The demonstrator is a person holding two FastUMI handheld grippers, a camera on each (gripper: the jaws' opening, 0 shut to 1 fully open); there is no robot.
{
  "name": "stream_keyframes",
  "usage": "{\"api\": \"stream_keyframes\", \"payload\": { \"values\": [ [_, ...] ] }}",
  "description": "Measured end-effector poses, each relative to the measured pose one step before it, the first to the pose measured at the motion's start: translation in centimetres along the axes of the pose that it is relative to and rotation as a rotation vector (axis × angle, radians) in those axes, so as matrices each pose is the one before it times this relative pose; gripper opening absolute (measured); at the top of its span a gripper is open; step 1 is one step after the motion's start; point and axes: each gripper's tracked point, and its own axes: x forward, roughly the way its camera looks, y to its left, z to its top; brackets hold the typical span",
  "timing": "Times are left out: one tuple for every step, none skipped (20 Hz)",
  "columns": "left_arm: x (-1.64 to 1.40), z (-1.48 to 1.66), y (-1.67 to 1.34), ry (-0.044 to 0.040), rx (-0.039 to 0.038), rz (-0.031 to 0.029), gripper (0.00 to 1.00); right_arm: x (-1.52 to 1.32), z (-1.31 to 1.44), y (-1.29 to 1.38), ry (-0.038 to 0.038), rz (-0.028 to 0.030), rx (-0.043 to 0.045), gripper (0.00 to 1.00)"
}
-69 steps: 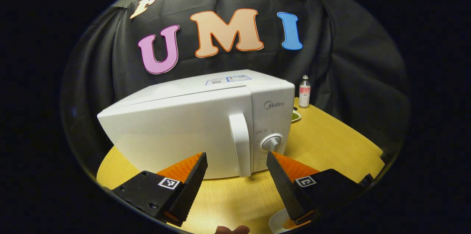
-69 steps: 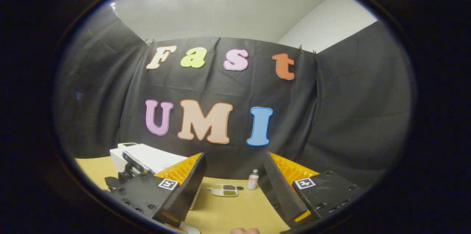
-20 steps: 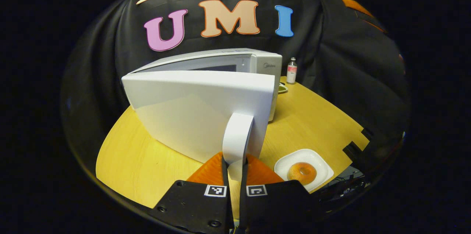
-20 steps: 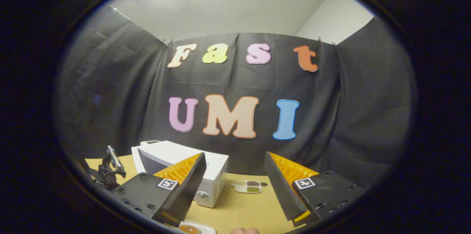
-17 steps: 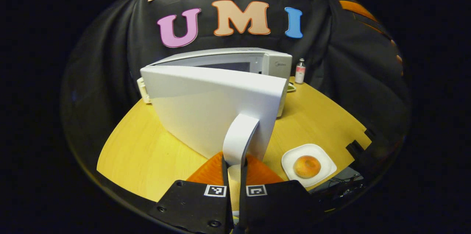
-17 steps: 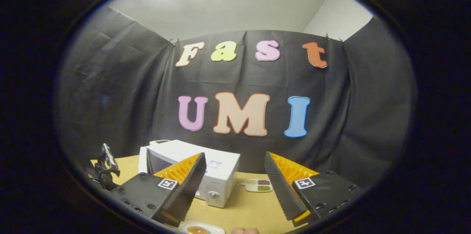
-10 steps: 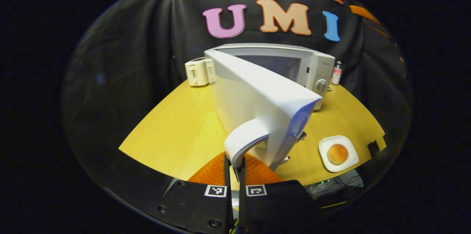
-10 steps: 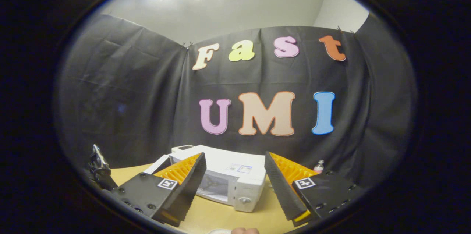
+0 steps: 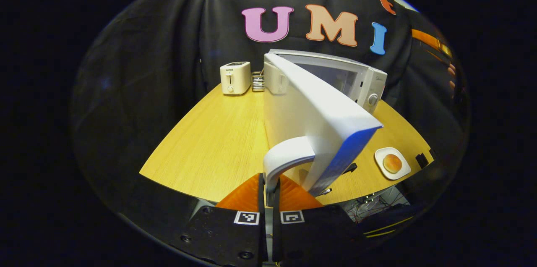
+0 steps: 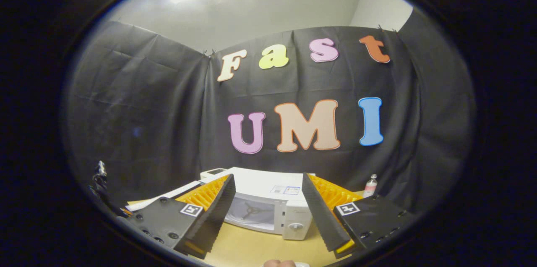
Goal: Open the microwave oven with the left hand, put the food in, and close the microwave oven.
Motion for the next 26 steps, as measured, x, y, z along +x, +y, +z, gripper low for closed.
{"api": "stream_keyframes", "payload": {
  "values": [
    [-0.1, 0.013, 0.316, -0.00576, -0.0123, -0.00543, 0.04, -0.426, -0.519, -0.316, 0.00756, -0.00809, -0.0313, 0.99],
    [0.06, -0.014, 0.175, -0.00865, -0.00562, 0.0006, 0.04, -0.464, -0.215, -0.315, 0.00915, -0.00562, -0.02588, 0.96],
    [0.15, -0.024, 0.0, -0.00758, -0.00652, 0.00193, 0.04, -0.332, -0.36, -0.23, 0.00639, -0.0048, -0.01645, 0.99],
    [-0.005, 0.072, -0.049, -0.00576, -0.00716, 0.00078, 0.04, -0.24, -0.188, -0.318, 0.00691, -0.01208, -0.00883, 0.99],
    [0.024, -0.112, 0.013, -0.00259, -0.00209, 0.00024, 0.04, -0.306, -0.381, -0.2, 0.00924, -0.01073, -0.00299, 0.97],
    [0.006, 0.032, 0.034, -0.003, 0.00016, -0.00008, 0.04, -0.103, -0.538, -0.055, 0.01063, -0.00732, -0.00184, 0.97],
    [0.023, -0.043, -0.024, 0.00183, 0.00139, -0.00133, 0.05, -0.166, -0.807, 0.162, 0.01238, -0.00294, -0.00276, 0.97],
    [-0.032, -0.093, 0.009, 0.00492, 0.00381, 0.00075, 0.04, -0.067, -1.272, 0.238, 0.02422, 0.00108, -0.00101, 0.97],
    [0.024, -0.002, -0.046, 0.00292, 0.00324, 0.00021, 0.05, -0.022, -1.697, 0.143, 0.03176, 0.00282, -0.00291, 0.99],
    [-0.02, 0.029, 0.024, 0.00149, 0.00325, 0.00226, 0.05, -0.014, -1.652, -0.017, 0.03184, -0.00317, -0.00146, 0.99],
    [-0.063, 0.002, 0.023, -0.0013, 0.00598, 0.00233, 0.04, -0.166, -1.451, 0.033, 0.02328, -0.00252, 0.00072, 0.97],
    [-0.024, 0.03, 0.036, -0.00305, 0.00584, 0.00275, 0.05, 0.017, -1.484, 0.032, 0.02458, -0.00463, 0.00795, 0.99],
    [-0.057, -0.028, 0.049, -0.00176, 0.0089, 0.00325, 0.04, -0.057, -1.697, -0.042, 0.02973, -0.00484, 0.0101, 0.97],
    [-0.155, -0.013, 0.072, -0.00041, 0.0103, 0.00643, 0.05, 0.155, -1.697, 0.096, 0.02781, 0.00079, 0.01376, 0.97],
    [-0.318, -0.103, 0.149, 0.00038, 0.01065, 0.00827, 0.04, 0.275, -1.455, 0.148, 0.02452, 0.00087, 0.01501, 0.98],
    [-0.309, 0.028, 0.317, -0.0006, 0.00934, 0.00985, 0.04, 0.197, -1.392, -0.03, 0.02565, -0.00057, 0.01611, 0.99],
    [-0.37, 0.007, 0.365, -0.00078, 0.00794, 0.00958, 0.04, 0.206, -1.572, -0.004, 0.02984, 0.00065, 0.01649, 0.98],
    [-0.411, 0.075, 0.41, 0.00053, 0.00513, 0.00959, 0.04, 0.311, -1.467, -0.063, 0.02593, -0.00002, 0.0148, 0.98],
    [-0.345, 0.029, 0.411, -0.00013, 0.00092, 0.00894, 0.04, 0.296, -1.477, -0.068, 0.02705, 0.00082, 0.00544, 0.98],
    [-0.573, 0.043, 0.292, 0.0055, -0.00987, 0.00511, 0.04, 0.373, -1.733, -0.275, 0.0334, -0.00353, -0.00381, 0.97],
    [-0.623, 0.145, 0.21, 0.00411, -0.0159, -0.00102, 0.03, 0.273, -1.914, -0.161, 0.03827, -0.00155, -0.00609, 0.98],
    [-0.719, 0.395, 0.262, -0.00445, -0.01761, -0.00124, 0.02, 0.182, -1.848, -0.085, 0.04058, -0.00045, -0.00531, 0.99],
    [-0.713, 0.454, 0.556, -0.01028, -0.01458, 0.00837, 0.02, 0.24, -1.576, -0.035, 0.03482, 0.00183, 0.00026, 0.98],
    [-0.746, 0.574, 0.596, -0.00905, -0.00922, 0.01025, 0.02, 0.216, -1.411, 0.06, 0.03059, 0.00488, -0.00102, 0.98],
    [-0.675, 0.824, 0.397, -0.01893, -0.00503, 0.00767, 0.02, 0.314, -1.469, 0.071, 0.03159, 0.00211, -0.00484, 0.98],
    [-0.686, 1.031, 0.335, -0.02053, -0.00279, 0.00188, 0.02, 0.29, -1.29, -0.021, 0.0279, -0.00443, -0.00733, 0.98]
  ]
}}
